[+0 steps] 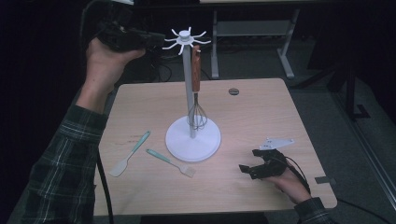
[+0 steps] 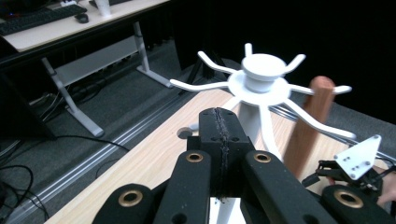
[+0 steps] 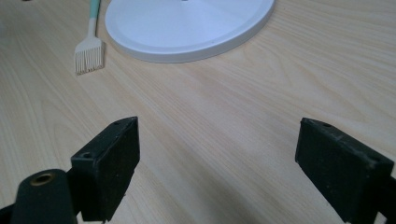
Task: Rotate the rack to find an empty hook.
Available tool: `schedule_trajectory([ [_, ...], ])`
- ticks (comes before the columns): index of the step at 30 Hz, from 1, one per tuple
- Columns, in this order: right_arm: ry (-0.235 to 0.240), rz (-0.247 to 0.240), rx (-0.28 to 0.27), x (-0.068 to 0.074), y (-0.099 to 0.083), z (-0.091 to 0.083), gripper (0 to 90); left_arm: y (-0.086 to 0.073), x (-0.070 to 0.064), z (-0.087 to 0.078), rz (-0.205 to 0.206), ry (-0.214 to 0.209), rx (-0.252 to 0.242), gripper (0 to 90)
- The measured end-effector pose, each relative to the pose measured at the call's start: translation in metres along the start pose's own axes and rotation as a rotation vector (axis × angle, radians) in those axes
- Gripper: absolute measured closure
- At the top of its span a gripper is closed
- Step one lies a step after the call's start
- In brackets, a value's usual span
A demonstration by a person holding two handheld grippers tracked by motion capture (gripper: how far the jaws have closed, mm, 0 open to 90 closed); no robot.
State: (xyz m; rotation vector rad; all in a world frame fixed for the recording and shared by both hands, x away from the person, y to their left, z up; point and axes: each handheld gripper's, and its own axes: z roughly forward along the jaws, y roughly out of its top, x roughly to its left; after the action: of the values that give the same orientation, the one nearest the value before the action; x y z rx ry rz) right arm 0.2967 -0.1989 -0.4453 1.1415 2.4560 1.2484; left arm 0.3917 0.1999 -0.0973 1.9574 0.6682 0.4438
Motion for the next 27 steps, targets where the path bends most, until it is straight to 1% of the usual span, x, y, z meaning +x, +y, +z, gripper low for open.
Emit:
schedule_trajectory([
  [3, -0.002, 0.000, -0.001, 0.000, 0.000, 0.000, 14.0, 0.000, -0.005, -0.013, 0.002, -0.011, -0.027, 89.9],
  [7, -0.001, -0.006, 0.001, 0.000, 0.001, 0.000, 14.0, -0.001, -0.015, -0.021, 0.015, -0.050, -0.036, 89.9],
  [10, -0.003, -0.010, 0.001, 0.000, 0.001, 0.001, 14.0, -0.003, -0.023, -0.019, 0.024, -0.085, -0.032, 89.9],
  [12, -0.003, -0.009, 0.000, 0.000, 0.001, 0.000, 14.0, -0.005, -0.027, -0.014, 0.035, -0.087, -0.019, 89.9],
  [15, -0.004, -0.003, -0.002, 0.000, 0.001, 0.000, 14.0, -0.007, -0.030, -0.005, 0.037, -0.094, 0.001, 89.9],
  [16, -0.005, 0.001, -0.001, 0.000, 0.001, 0.000, 14.0, -0.008, -0.030, -0.003, 0.033, -0.093, 0.003, 89.9],
  [18, -0.005, 0.001, -0.003, 0.000, 0.001, -0.001, 14.0, -0.008, -0.029, 0.000, 0.040, -0.065, 0.010, 89.9],
  [20, -0.006, -0.002, -0.004, -0.001, 0.000, -0.001, 14.0, -0.008, -0.027, 0.000, 0.035, -0.060, 0.006, 89.9],
  [21, -0.006, -0.002, -0.004, -0.001, 0.000, -0.001, 14.0, -0.008, -0.026, 0.000, 0.034, -0.051, 0.007, 89.9],
  [25, -0.004, 0.000, -0.004, -0.001, 0.000, 0.000, 14.0, -0.008, -0.017, 0.002, 0.027, -0.015, 0.008, 89.9],
  [27, -0.004, 0.000, -0.002, 0.000, 0.000, 0.000, 14.0, -0.008, -0.011, 0.003, 0.015, -0.012, 0.003, 89.9],
])
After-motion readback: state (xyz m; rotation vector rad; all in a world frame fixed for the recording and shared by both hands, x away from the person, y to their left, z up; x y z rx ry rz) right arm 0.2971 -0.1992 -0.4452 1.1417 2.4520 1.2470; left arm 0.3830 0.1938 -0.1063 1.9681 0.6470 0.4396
